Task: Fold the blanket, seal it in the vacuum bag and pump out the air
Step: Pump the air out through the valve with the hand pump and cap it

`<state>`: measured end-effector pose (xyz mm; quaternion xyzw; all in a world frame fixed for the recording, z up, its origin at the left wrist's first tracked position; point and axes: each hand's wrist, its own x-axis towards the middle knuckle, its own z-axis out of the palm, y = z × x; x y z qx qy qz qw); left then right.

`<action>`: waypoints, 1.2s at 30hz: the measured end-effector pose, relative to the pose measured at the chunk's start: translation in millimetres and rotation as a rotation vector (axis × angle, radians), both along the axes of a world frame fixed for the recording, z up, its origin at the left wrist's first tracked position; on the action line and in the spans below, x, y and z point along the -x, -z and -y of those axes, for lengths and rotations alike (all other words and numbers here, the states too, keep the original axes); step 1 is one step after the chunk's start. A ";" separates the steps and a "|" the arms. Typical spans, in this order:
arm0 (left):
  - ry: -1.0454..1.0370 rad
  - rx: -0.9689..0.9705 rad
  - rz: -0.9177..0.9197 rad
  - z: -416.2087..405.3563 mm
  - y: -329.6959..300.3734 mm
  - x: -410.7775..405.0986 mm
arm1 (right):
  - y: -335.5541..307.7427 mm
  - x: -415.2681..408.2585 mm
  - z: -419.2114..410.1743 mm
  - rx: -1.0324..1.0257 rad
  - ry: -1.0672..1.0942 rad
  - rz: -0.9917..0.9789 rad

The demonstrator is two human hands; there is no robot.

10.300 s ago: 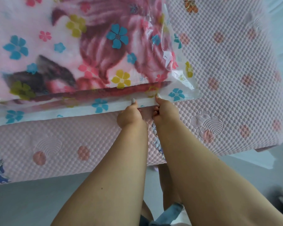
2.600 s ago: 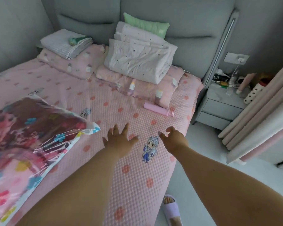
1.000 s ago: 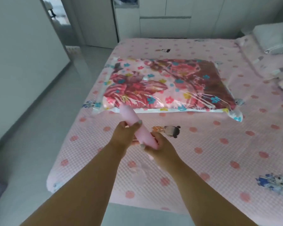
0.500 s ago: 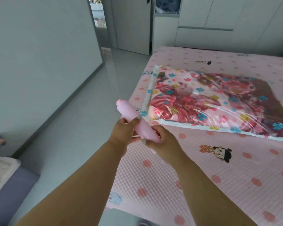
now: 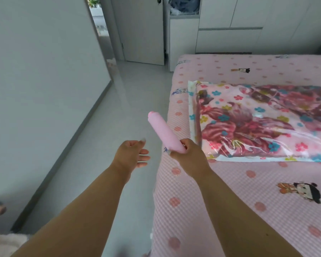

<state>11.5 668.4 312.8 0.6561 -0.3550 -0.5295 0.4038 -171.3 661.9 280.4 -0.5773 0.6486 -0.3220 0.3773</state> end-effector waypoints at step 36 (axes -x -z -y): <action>0.837 -0.376 0.302 453.4 152.5 167.2 | 96.4 122.9 275.8 -0.329 0.957 -0.224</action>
